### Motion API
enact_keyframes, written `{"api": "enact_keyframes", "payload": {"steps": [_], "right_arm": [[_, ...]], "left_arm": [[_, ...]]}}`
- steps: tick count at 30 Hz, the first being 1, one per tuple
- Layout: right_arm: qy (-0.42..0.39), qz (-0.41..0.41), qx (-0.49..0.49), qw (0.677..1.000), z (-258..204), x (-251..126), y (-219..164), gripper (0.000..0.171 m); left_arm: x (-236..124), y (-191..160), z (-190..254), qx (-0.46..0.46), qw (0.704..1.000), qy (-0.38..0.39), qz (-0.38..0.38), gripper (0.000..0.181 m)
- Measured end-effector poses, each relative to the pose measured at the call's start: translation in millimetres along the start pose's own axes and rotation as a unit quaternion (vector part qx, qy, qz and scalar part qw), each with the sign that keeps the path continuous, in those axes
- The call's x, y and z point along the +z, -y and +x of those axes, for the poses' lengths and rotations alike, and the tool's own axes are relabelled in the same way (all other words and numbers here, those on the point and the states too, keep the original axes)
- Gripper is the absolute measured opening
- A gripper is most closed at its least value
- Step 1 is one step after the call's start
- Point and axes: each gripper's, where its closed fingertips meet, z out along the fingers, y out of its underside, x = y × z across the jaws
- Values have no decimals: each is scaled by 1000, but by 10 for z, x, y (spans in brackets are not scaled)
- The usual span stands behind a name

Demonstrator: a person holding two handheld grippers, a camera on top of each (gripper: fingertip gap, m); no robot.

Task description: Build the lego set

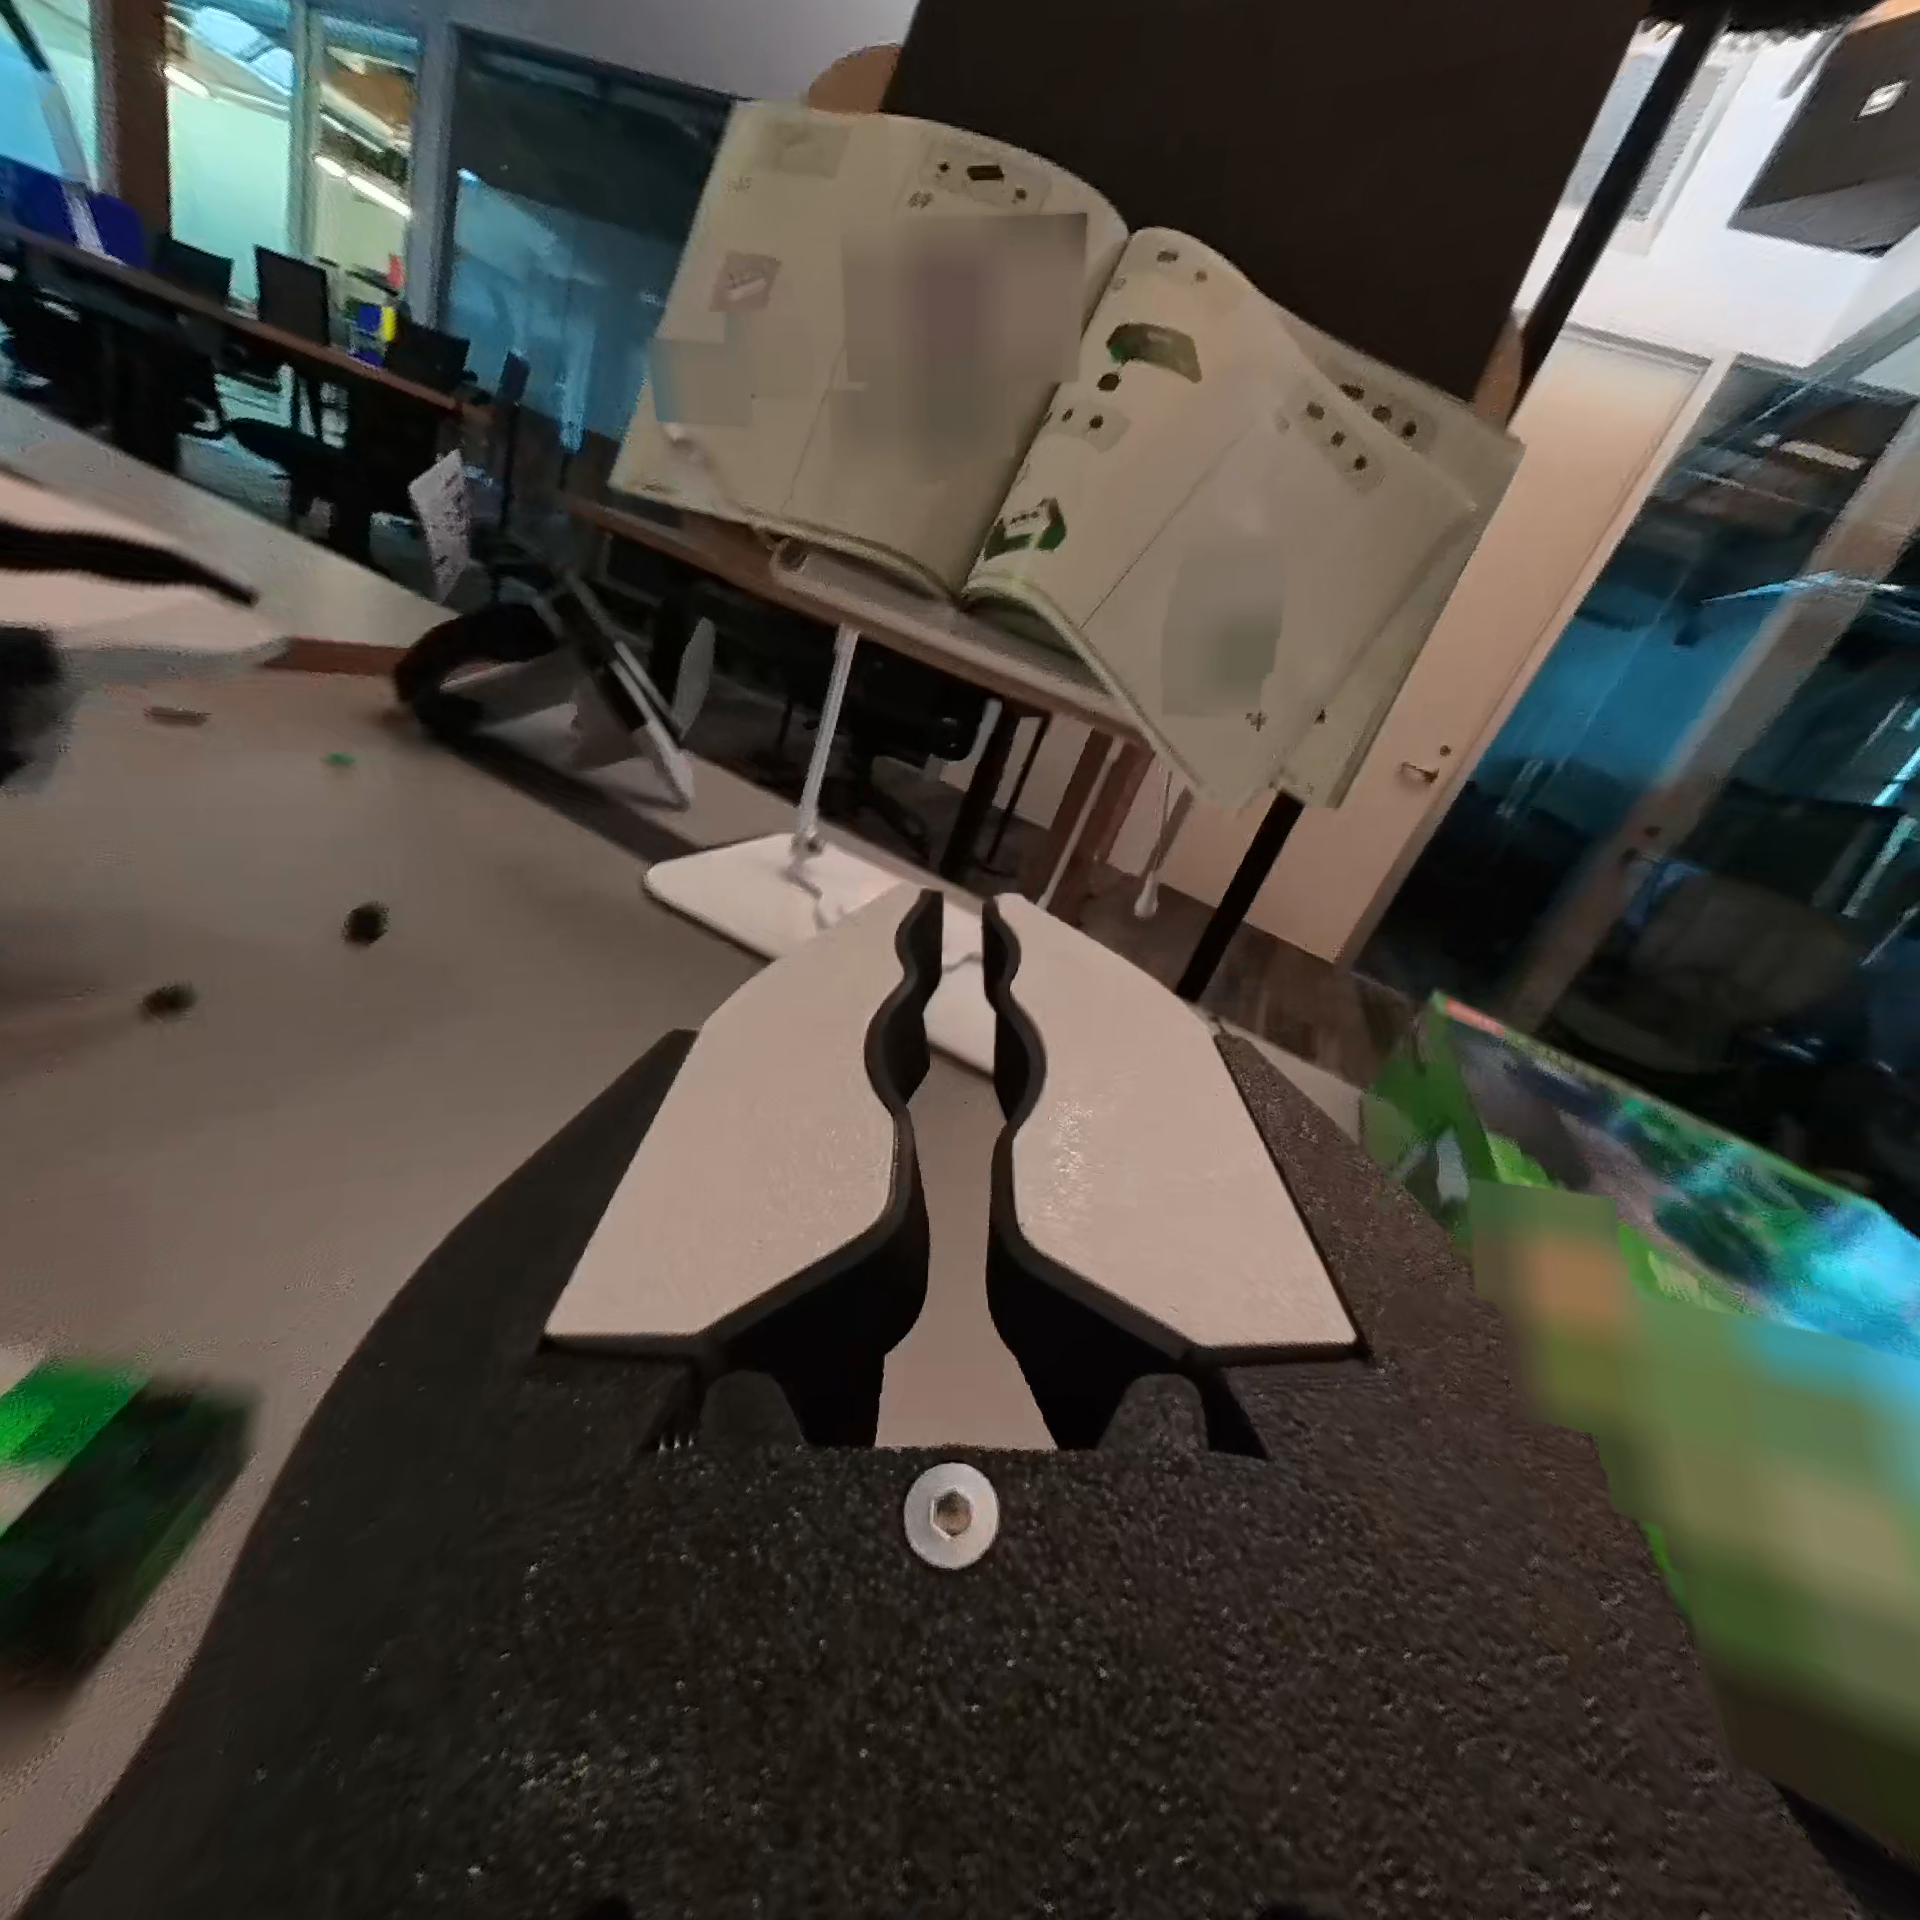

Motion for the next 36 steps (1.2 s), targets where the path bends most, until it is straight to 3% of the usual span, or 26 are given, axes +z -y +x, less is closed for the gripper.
{"api": "enact_keyframes", "payload": {"steps": [5, 10, 14, 19, 25, 29, 36], "right_arm": [[-39, 5, -1, 999, 281, 877, 55, 20], [-57, 28, -61, 996, 489, 1393, -38, 29], [-107, 44, -36, 993, 744, 1530, -276, 30], [-107, 91, 111, 984, 834, 1599, -375, 33], [-47, 189, 355, 914, 850, 1618, -258, 30], [-96, 164, 354, 916, 918, 1684, -430, 34], [-108, 135, 410, 896, 954, 1855, -591, 34]], "left_arm": [[23, 5, 63, 33, 999, -12, 2, 14], [39, 0, 95, 27, 999, -22, 1, 13], [44, -8, 109, 31, 999, -24, 0, 11], [41, -9, 156, 61, 998, -19, 1, 9], [40, -9, 179, 74, 997, -18, 2, 8], [39, -8, 177, 73, 997, -18, 2, 7], [38, -17, 233, 91, 995, -26, 1, 6]]}}
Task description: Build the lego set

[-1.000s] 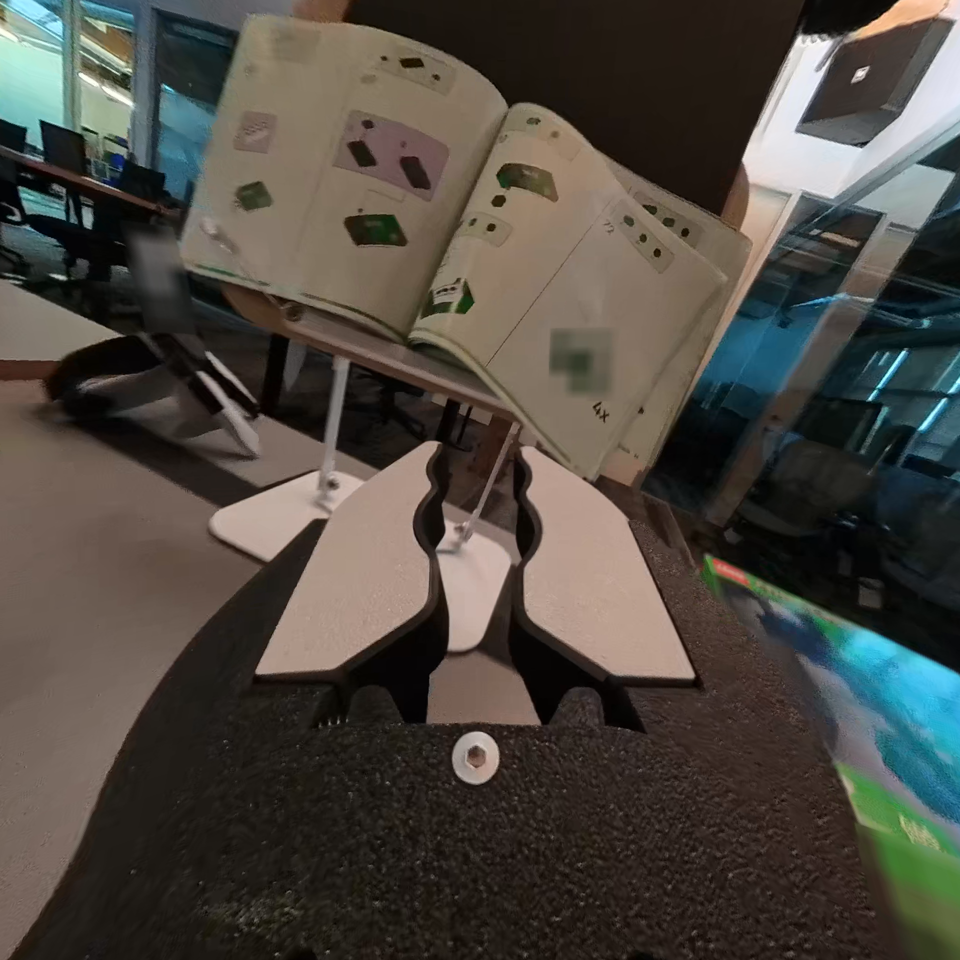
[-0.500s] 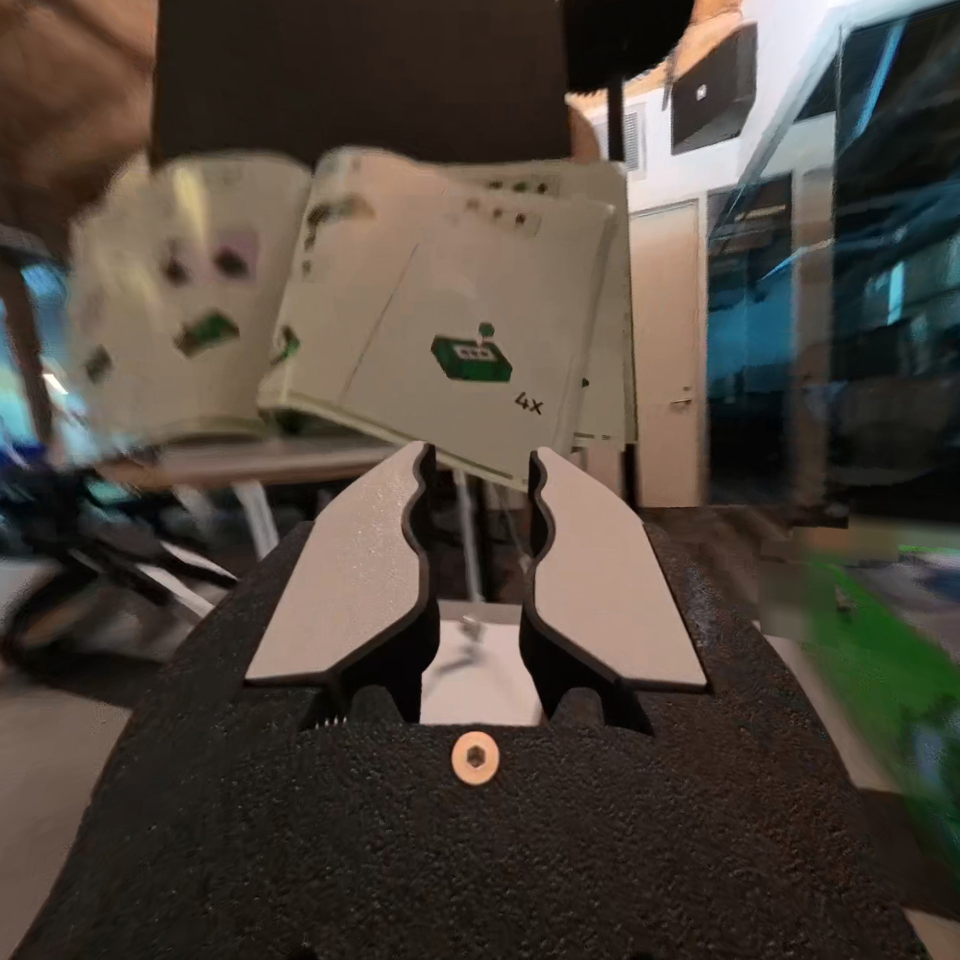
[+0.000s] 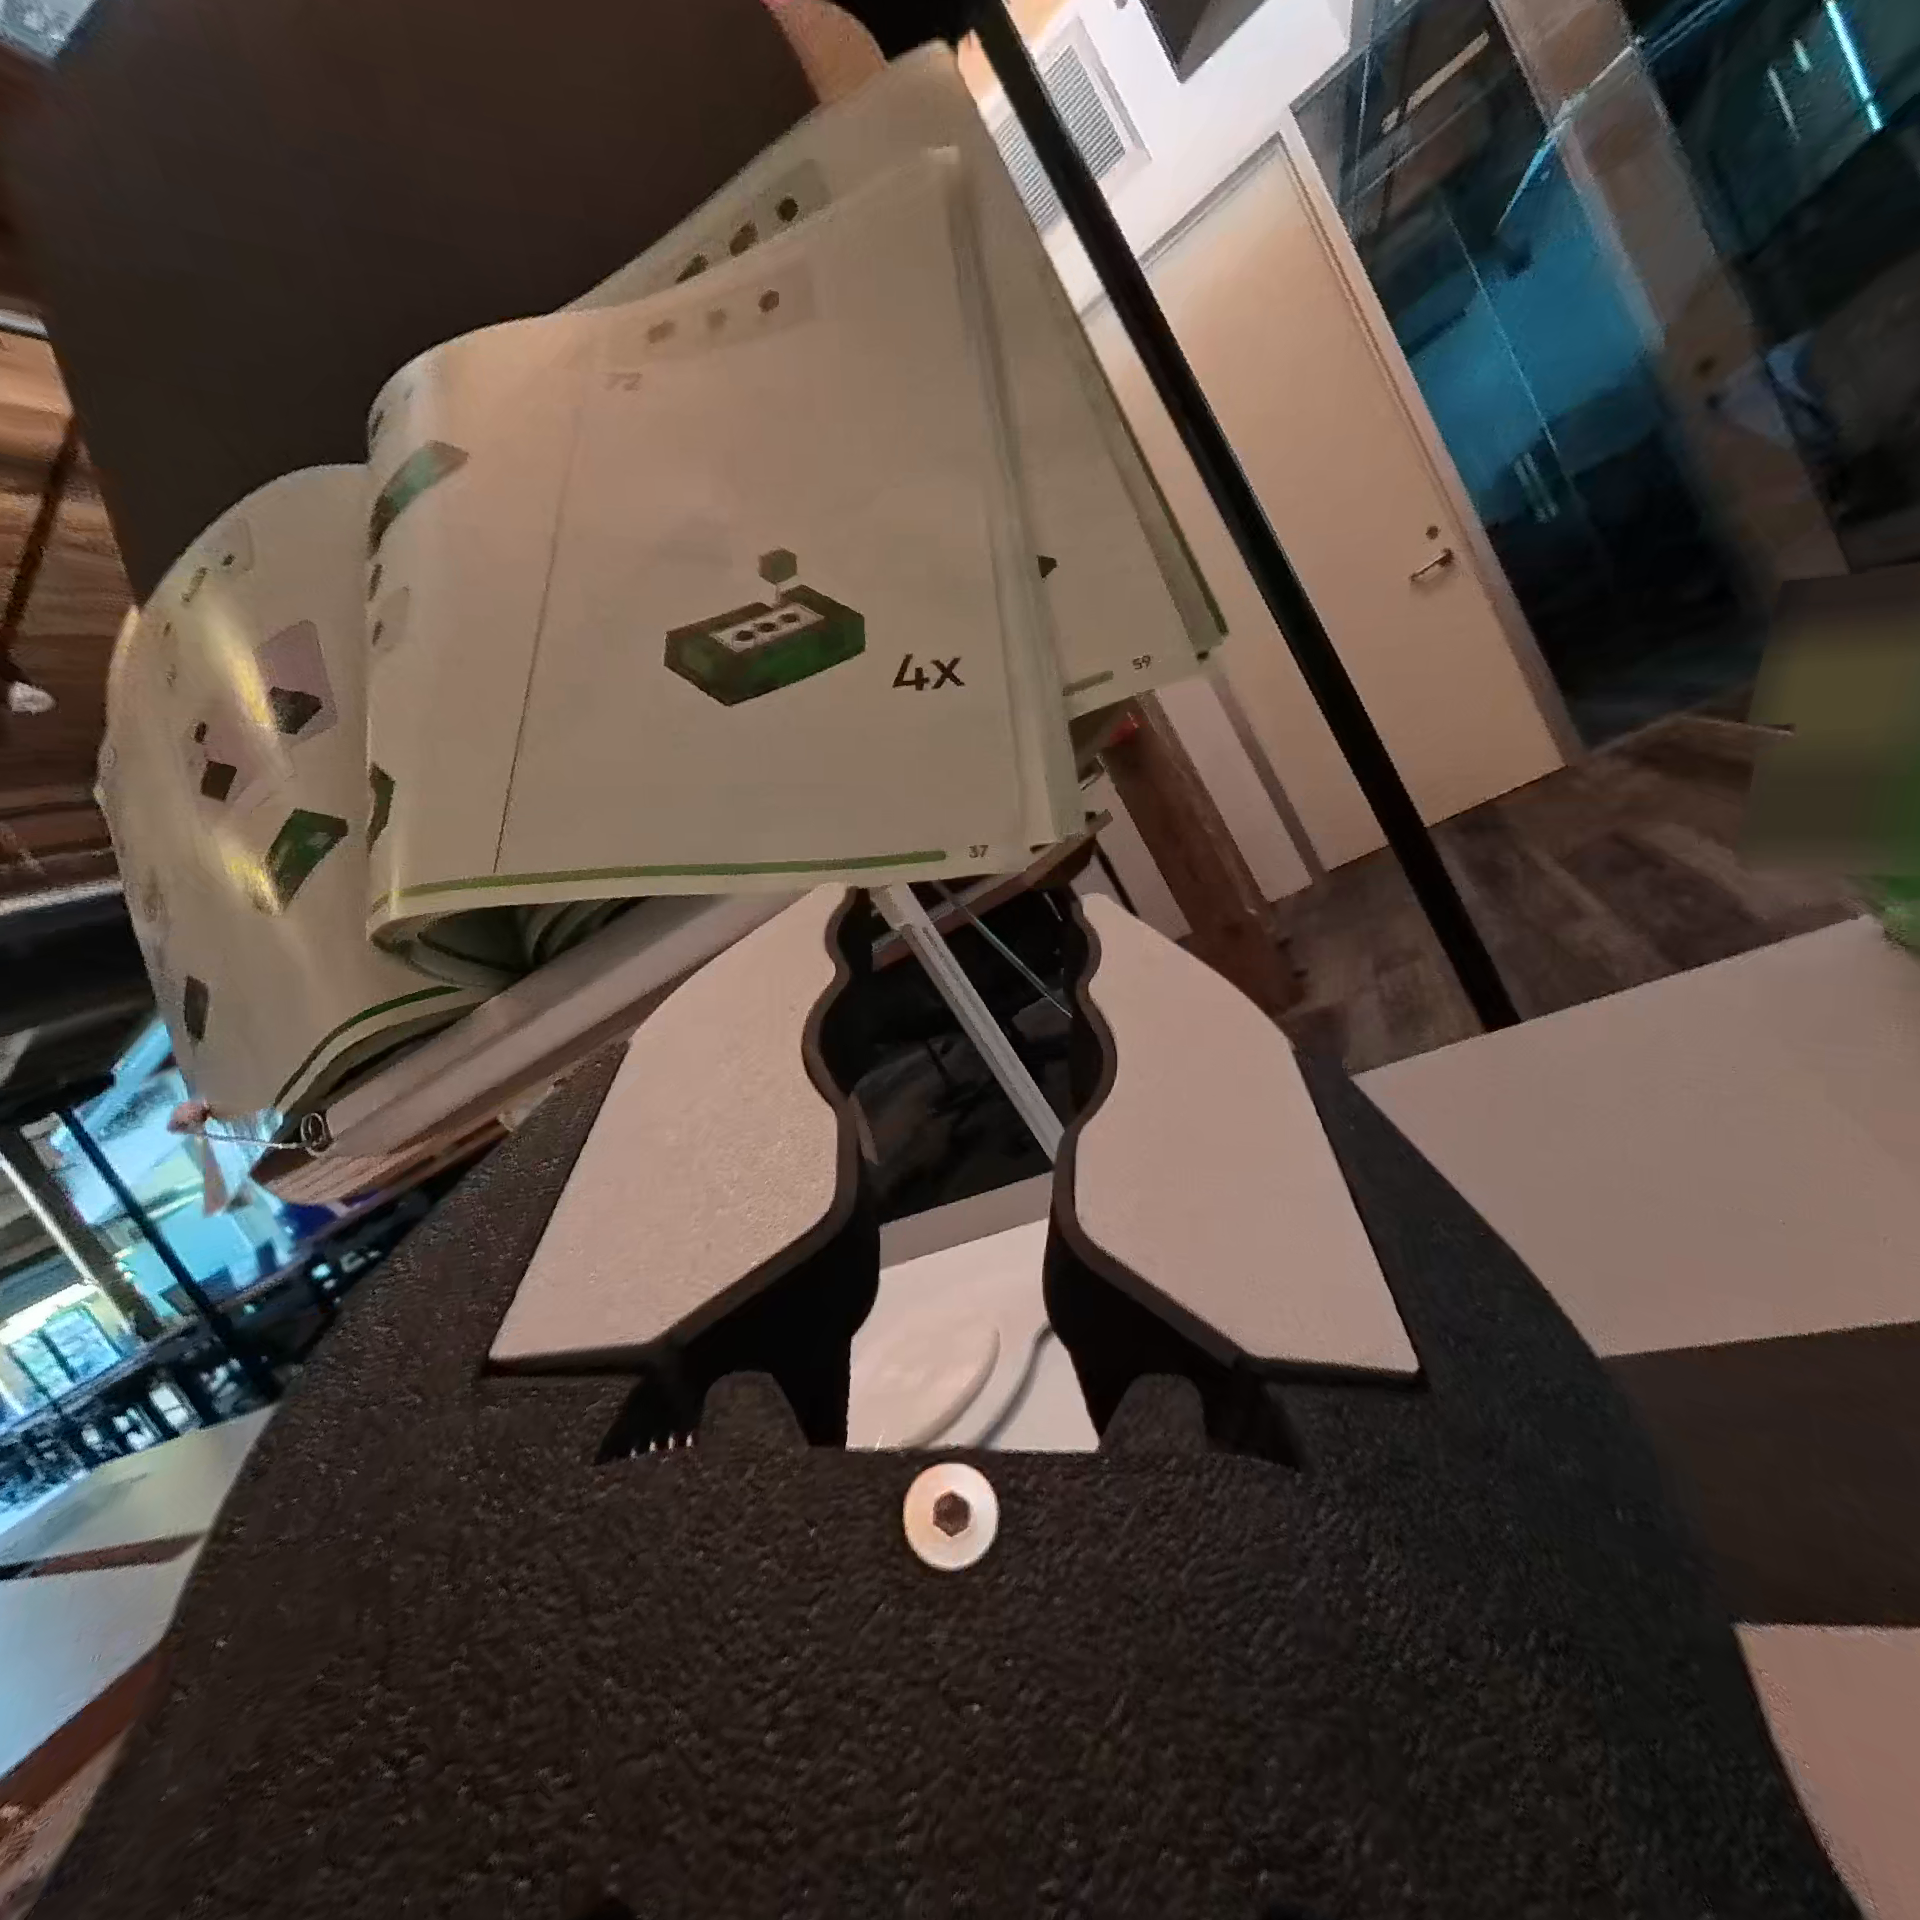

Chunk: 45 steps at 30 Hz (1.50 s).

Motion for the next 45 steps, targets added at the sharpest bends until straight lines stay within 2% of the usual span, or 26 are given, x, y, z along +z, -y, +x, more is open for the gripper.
{"api": "enact_keyframes", "payload": {"steps": [8, 15, 21, 25, 31, 35, 40, 45], "right_arm": [[28, -2, 3, 1000, -78, 67, 3, 26], [24, -6, 12, 1000, -34, 73, 21, 30], [37, 1, -14, 999, -112, 54, 59, 17], [34, 6, -37, 999, -130, 17, 82, 0], [58, 13, -77, 995, -308, -29, 129, 0], [115, 0, -127, 985, -658, -29, 100, 0], [206, -20, -228, 951, -1305, -94, -52, 0], [270, -44, -290, 917, -1746, -199, -280, 0]], "left_arm": [[0, -2, 13, 3, 1000, -3, 0, 5], [2, -4, 38, 9, 1000, -7, -1, 3], [4, -6, 59, 15, 1000, -11, -1, 2], [3, -7, 60, 15, 1000, -12, -1, 2], [5, -8, 65, 16, 1000, -12, -1, 1], [6, -9, 65, 16, 1000, -13, -1, 1], [7, -9, 65, 16, 1000, -12, -1, 0], [9, -10, 66, 16, 1000, -13, -1, 0]]}}
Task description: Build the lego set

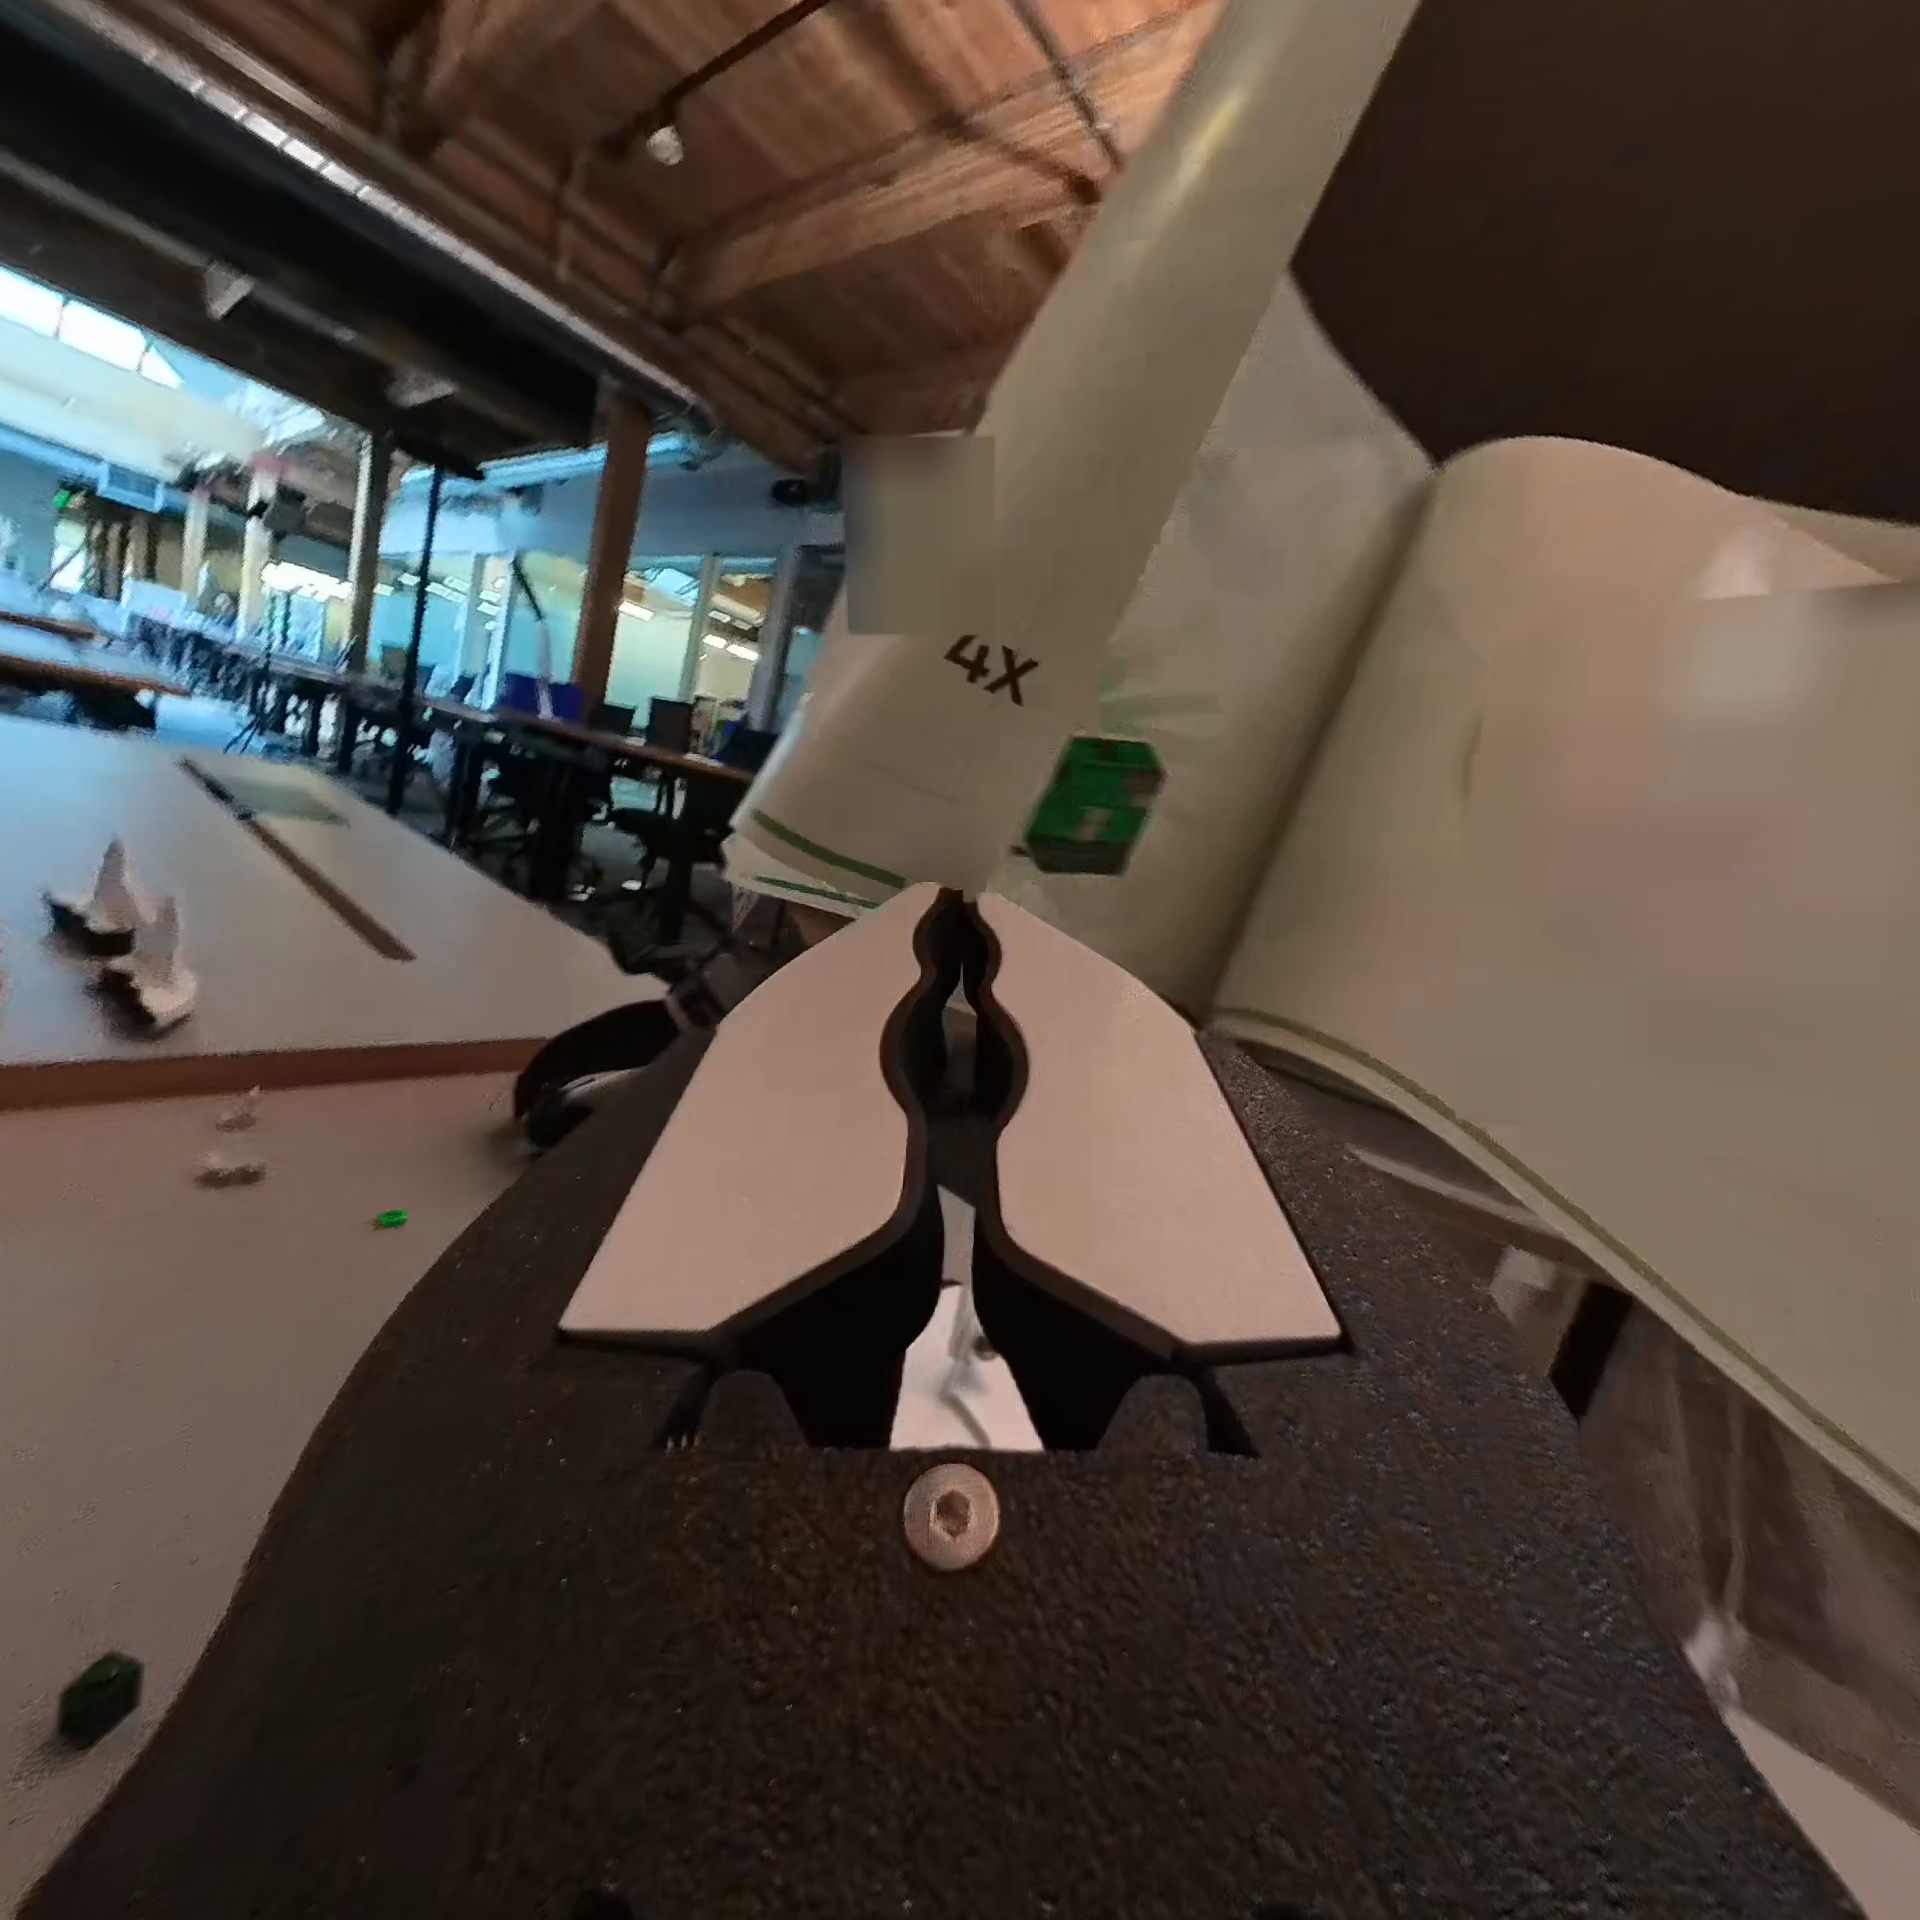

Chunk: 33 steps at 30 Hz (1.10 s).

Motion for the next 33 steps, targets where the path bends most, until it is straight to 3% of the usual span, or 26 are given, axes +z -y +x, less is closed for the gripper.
{"api": "enact_keyframes", "payload": {"steps": [6, 21, 23, 25, 33], "right_arm": [[65, -21, 3, 998, -366, 149, 134, 0], [79, -41, -2, 996, -524, 230, 198, 0], [91, -38, 7, 995, -560, 230, 204, 10], [106, -32, 16, 994, -605, 231, 220, 40], [123, -30, 35, 991, -626, 219, 215, 52]], "left_arm": [[3, -1, 4, 1, 1000, -1, 0, 0], [10, 3, 42, 7, 1000, -9, 0, 0], [11, 2, 45, 8, 1000, -9, 0, 0], [13, 2, 47, 8, 1000, -10, -1, 0], [14, 1, 56, 11, 1000, -12, -1, 0]]}}
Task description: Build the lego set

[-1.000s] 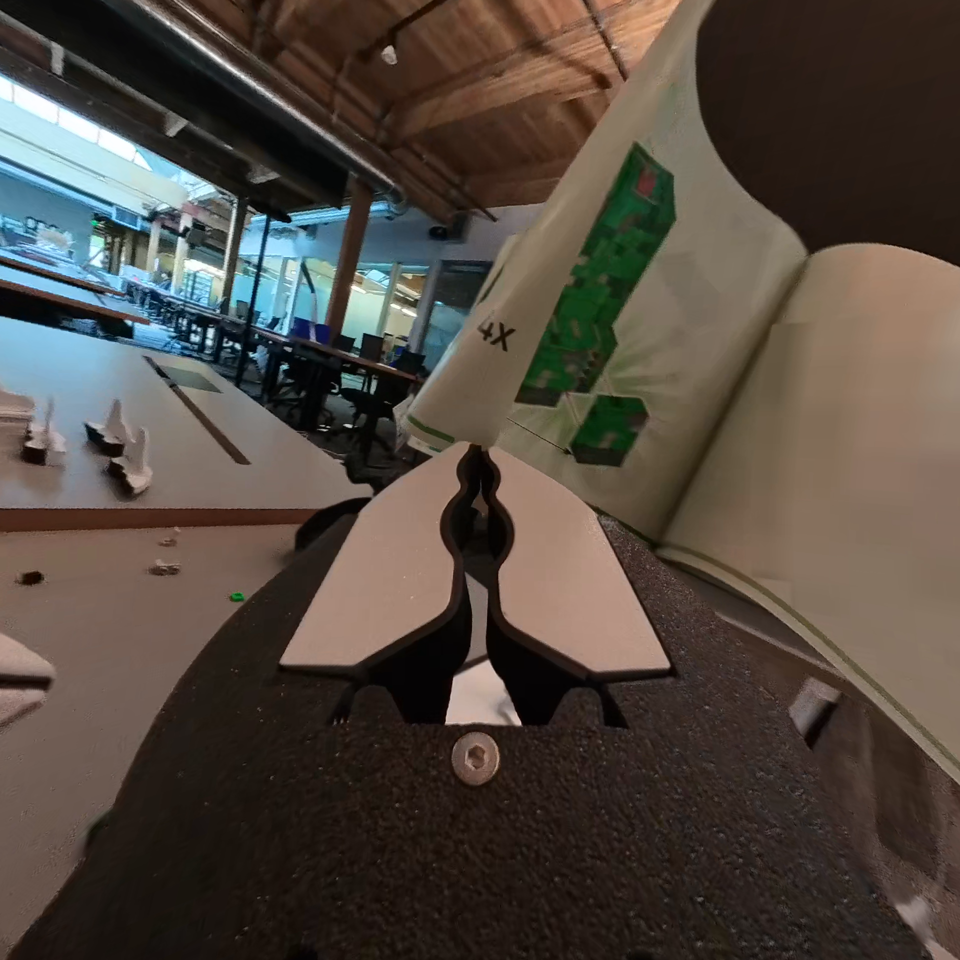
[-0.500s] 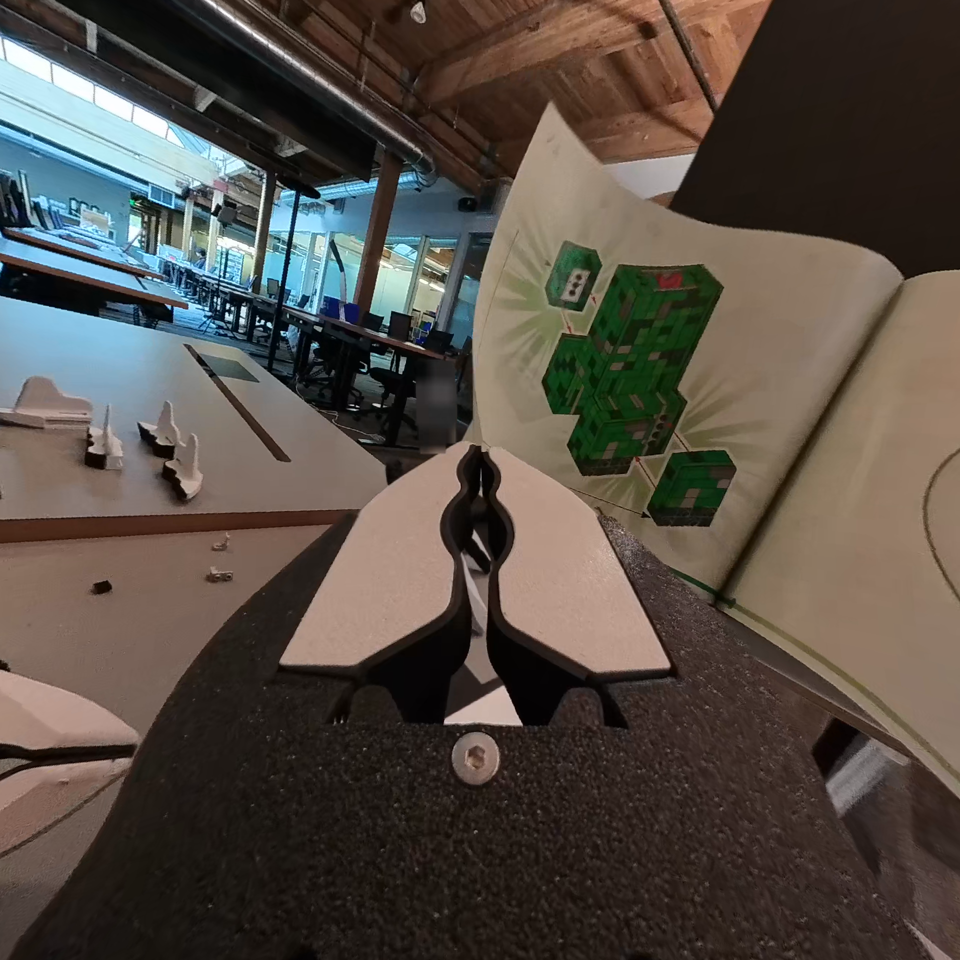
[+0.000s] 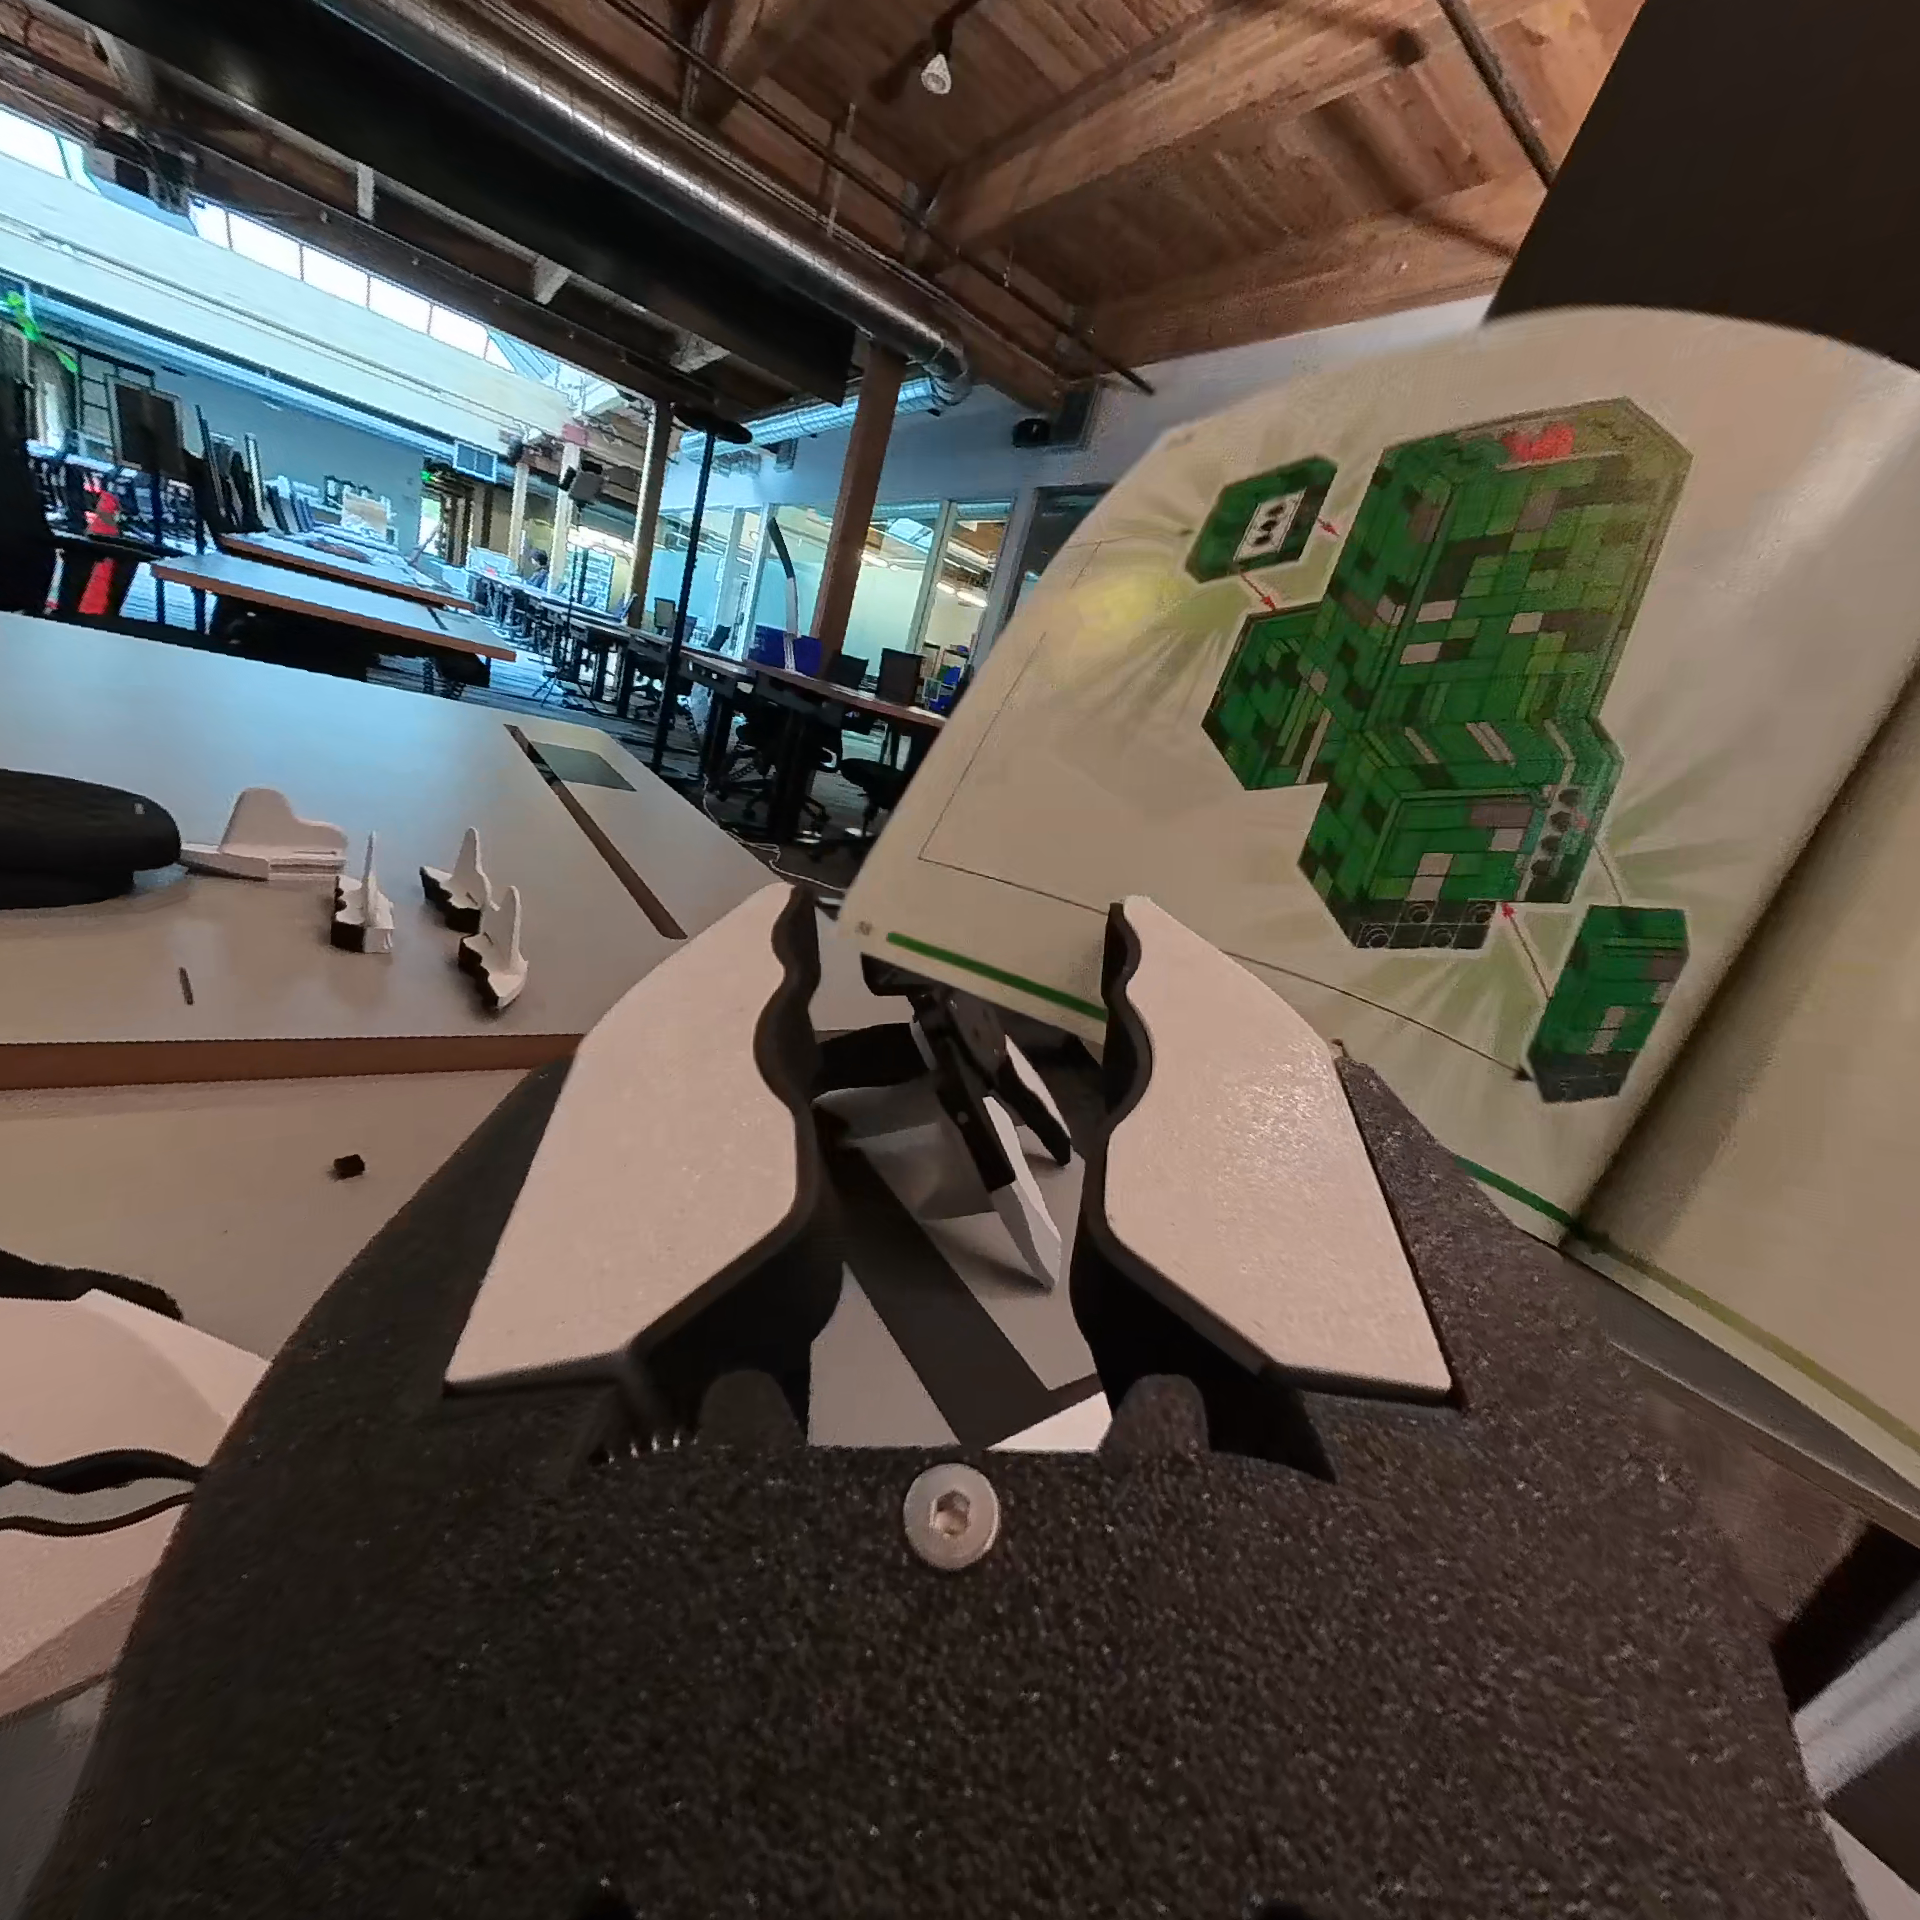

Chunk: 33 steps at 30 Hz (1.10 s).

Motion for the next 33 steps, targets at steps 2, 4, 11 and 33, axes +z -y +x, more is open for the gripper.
{"api": "enact_keyframes", "payload": {"steps": [2, 4, 11, 33], "right_arm": [[2, -3, 3, 1000, 3, 0, -13, 54], [2, -6, 8, 1000, 10, 4, -31, 58], [-42, 4, 12, 999, 180, -34, -40, 66], [-80, -19, 6, 997, 335, -56, -61, 82]], "left_arm": [[0, 1, 1, 1, 1000, 0, 0, 0], [-1, 1, 3, 1, 1000, -1, 0, 0], [-2, 1, 7, 2, 1000, -2, 0, 0], [-13, 11, -30, -10, 1000, 6, 4, 0]]}}
